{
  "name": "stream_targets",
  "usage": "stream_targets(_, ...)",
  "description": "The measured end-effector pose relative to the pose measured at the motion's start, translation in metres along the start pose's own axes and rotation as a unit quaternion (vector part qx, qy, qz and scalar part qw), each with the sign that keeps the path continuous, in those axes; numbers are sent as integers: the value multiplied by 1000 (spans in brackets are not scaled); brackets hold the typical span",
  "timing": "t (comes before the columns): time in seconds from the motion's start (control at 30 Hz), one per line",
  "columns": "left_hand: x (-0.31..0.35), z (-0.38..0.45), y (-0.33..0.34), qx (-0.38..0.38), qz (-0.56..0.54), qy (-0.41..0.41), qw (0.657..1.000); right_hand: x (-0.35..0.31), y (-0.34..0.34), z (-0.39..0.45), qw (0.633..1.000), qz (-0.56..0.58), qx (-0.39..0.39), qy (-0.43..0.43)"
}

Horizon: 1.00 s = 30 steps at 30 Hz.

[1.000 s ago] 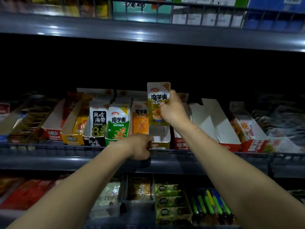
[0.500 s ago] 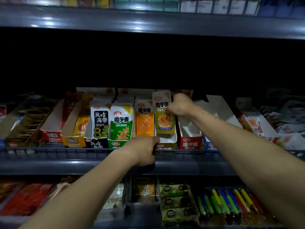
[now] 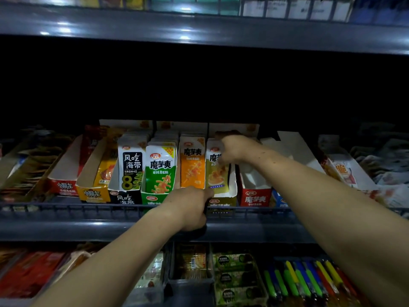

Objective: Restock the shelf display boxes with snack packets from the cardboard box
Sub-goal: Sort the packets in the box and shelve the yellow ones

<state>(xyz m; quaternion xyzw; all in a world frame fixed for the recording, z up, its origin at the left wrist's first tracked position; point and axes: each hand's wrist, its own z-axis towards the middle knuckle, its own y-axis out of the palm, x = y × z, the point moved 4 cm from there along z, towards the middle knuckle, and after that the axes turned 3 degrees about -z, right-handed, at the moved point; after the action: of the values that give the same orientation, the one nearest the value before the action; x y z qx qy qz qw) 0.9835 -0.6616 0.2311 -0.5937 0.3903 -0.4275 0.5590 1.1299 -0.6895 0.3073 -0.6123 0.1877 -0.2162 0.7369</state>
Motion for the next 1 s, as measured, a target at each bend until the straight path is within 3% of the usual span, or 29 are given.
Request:
stream_targets(0.23,0,-1,1,14,-1,-2,1000,-4,-7,8,998,-35,44,-13)
stream_targets(0.6,2,-1,1,19,15,-6,1000,-5,-5,16,996,-90,-16,-4)
stream_targets(0.73,2,0,2,14,12,-4,1000,0,8,19,996,-57,68,-12)
stream_targets(1.0,1,0,4,15,2,-10,1000,-1,11,-5,968,-116,220,-22)
